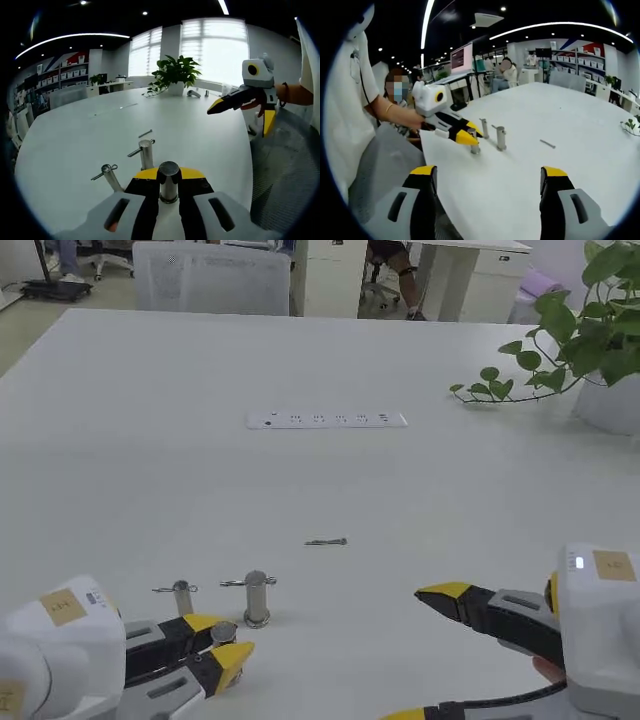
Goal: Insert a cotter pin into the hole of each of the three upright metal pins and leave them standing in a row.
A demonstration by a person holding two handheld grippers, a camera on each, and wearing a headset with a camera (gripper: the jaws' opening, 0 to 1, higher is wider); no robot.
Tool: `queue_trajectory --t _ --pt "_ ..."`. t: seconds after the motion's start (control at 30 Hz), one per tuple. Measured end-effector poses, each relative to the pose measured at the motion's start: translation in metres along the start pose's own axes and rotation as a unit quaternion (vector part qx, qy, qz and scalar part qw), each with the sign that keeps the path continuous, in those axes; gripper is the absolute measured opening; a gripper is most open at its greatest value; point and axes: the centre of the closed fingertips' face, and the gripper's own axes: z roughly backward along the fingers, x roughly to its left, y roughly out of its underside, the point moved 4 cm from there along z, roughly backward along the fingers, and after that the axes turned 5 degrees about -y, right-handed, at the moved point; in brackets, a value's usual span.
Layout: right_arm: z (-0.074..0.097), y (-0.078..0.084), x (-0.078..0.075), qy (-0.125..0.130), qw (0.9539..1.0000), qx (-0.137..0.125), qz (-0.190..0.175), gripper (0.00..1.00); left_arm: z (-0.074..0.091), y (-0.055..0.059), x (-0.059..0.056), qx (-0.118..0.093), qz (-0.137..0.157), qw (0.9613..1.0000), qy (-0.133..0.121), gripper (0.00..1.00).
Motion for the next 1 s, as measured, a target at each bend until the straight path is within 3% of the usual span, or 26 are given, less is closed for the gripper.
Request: queue_trajectory --t 1.0 --pt "-0.0005 0.002 -0.0031 0.004 1.0 -0.001 -0.001 0.84 -0.0078 0.0081 -0.0059 -0.003 -0.007 1.0 0.006 0.12"
